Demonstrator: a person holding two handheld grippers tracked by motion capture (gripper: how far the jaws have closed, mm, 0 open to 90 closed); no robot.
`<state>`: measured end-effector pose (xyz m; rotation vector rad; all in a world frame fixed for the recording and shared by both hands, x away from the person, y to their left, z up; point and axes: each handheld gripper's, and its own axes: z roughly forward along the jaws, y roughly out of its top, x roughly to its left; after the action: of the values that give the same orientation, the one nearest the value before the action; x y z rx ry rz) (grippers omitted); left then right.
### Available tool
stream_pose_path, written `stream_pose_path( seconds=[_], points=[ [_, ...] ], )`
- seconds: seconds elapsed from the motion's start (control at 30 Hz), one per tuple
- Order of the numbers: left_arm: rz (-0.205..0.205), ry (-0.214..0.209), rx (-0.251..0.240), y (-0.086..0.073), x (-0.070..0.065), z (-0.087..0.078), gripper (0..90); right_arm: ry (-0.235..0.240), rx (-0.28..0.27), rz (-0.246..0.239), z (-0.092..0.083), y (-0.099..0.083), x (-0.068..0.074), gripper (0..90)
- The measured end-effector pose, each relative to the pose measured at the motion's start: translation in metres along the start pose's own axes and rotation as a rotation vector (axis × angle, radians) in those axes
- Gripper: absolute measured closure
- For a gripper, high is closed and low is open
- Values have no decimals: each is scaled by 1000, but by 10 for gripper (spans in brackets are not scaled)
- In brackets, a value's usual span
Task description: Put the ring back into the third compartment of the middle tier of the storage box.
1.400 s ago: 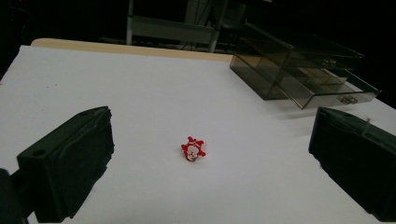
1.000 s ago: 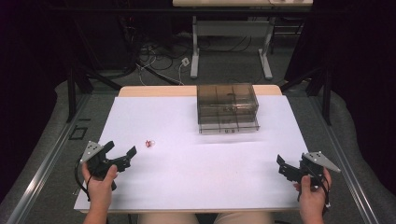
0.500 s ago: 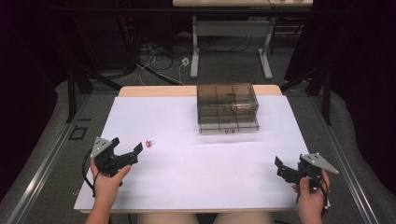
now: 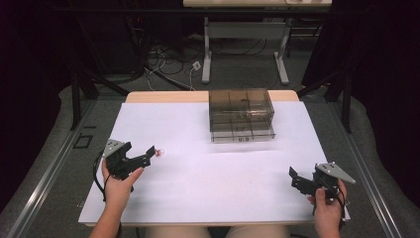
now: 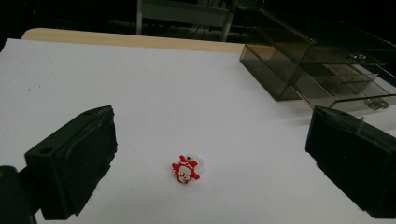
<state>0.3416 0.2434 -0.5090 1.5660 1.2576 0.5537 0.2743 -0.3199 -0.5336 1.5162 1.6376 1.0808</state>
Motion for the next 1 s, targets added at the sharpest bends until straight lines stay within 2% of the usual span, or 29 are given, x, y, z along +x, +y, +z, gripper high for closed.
stream_pose_path(
  seconds=[0.17,0.3,0.63,0.77,0.8,0.9,1.0],
  points=[
    [18,5,16,6,-1,5,22,0,0,5,0,0,0,72],
    [41,-9,33,15,-3,10,33,-1,5,-1,0,0,1,72],
    [37,-9,78,21,-3,23,68,-1,13,3,0,-1,1,72],
    [23,-5,108,23,0,31,69,-5,12,17,2,-2,0,72],
    [19,-4,111,24,1,32,69,-2,24,7,1,-2,-1,72],
    [7,0,126,25,3,36,87,-1,14,7,3,-3,-1,72],
    [19,12,142,25,5,40,91,5,32,0,3,-2,-2,72]
  ],
)
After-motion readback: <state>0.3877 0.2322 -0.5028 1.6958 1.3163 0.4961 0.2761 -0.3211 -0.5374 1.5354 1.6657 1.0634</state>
